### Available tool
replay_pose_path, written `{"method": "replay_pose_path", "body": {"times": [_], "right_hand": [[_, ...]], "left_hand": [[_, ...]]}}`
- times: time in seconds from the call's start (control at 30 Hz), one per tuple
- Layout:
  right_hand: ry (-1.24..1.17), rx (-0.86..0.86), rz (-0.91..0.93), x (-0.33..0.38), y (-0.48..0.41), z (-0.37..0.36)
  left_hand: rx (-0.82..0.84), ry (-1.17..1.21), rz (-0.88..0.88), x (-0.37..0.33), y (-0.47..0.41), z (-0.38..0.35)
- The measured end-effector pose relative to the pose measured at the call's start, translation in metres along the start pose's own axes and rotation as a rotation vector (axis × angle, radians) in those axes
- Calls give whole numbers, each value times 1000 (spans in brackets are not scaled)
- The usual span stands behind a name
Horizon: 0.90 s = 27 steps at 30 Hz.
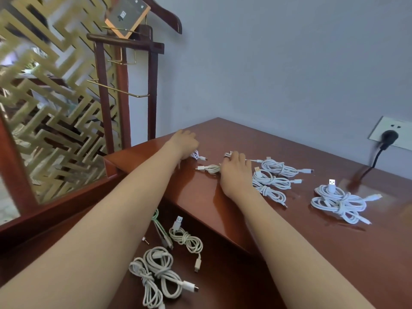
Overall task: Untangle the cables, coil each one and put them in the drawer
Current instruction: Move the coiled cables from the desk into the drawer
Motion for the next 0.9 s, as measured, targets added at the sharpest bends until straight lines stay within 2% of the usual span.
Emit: {"method": "replay_pose_path", "body": {"times": [0.17, 0.33, 0.5, 0.67, 0.8, 0.9], "right_hand": [[-41, -18, 66, 1, 2, 1], [-136, -66, 61, 0, 14, 11], [-270, -48, 98, 23, 35, 29], [-649, 151, -4, 44, 58, 37], [-714, 343, 72, 73, 88, 45], [-709, 450, 144, 94, 114, 46]], "left_hand": [[99, 90, -18, 32, 27, -17], [182, 431, 32, 53, 77, -22], [231, 583, -25, 44, 129, -9], [437, 617, -24, 32, 179, -10], [625, 595, 8, 11, 214, -30], [699, 531, -6, -2, 231, -43]]}}
Point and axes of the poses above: each hand's wrist, its own y-axis away from the middle knuckle, its own z-axis out of the back of the hand, x = y × z, the point moved 9 cm from there along -y, towards the middle knuckle, and after that the axes turned 7 degrees about -z, right-handed, at the moved point
